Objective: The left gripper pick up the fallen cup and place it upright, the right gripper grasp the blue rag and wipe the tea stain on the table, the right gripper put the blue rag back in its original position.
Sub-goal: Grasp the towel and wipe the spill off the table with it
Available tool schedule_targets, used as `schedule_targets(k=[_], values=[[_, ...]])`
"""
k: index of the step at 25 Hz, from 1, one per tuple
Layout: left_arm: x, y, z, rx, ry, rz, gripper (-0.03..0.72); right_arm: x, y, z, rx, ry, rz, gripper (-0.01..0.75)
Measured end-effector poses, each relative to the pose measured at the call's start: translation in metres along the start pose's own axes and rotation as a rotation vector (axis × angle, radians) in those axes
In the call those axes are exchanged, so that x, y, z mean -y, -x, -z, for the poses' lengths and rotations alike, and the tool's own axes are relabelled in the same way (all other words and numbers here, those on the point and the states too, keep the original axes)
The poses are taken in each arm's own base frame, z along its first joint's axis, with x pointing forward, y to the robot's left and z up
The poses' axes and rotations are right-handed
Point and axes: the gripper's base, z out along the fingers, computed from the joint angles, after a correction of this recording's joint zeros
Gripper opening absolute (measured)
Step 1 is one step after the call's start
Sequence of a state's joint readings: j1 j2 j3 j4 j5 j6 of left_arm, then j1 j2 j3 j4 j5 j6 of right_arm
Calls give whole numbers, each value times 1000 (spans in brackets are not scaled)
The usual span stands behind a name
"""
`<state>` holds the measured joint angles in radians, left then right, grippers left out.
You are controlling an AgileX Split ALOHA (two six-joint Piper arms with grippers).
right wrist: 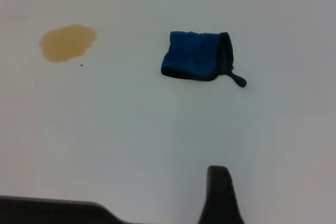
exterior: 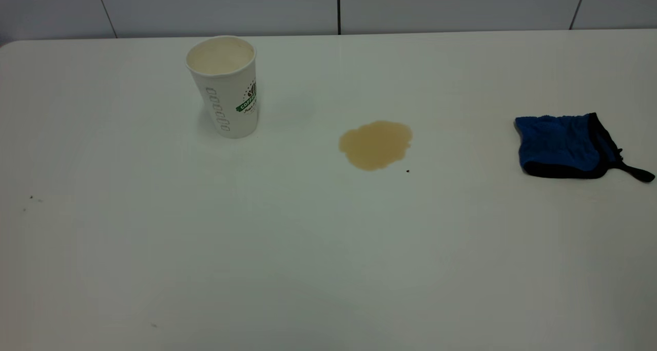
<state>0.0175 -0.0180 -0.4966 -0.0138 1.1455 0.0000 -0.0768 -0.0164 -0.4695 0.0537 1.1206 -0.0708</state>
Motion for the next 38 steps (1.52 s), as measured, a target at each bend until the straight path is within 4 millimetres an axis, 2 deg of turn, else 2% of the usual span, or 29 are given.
schedule_targets(k=[17,19,22,25,28,30,33,38], values=[[0,0,0,0,0,0,354,0,2,3,13,4,-2,585],[0,0,0,0,0,0,354,-1,13,9,21,8,-3,585],[0,0,0,0,0,0,354,3,46,1,-56,-3,-1,585],[0,0,0,0,0,0,354,7,87,-25,-149,-16,3,585],[0,0,0,0,0,0,354,11,124,-67,-202,-9,-7,585],[0,0,0,0,0,0,354,13,141,-104,-236,-7,-5,585],[0,0,0,0,0,0,354,17,155,-161,-317,-1,18,585],[0,0,0,0,0,0,354,19,158,-263,-511,35,11,585]])
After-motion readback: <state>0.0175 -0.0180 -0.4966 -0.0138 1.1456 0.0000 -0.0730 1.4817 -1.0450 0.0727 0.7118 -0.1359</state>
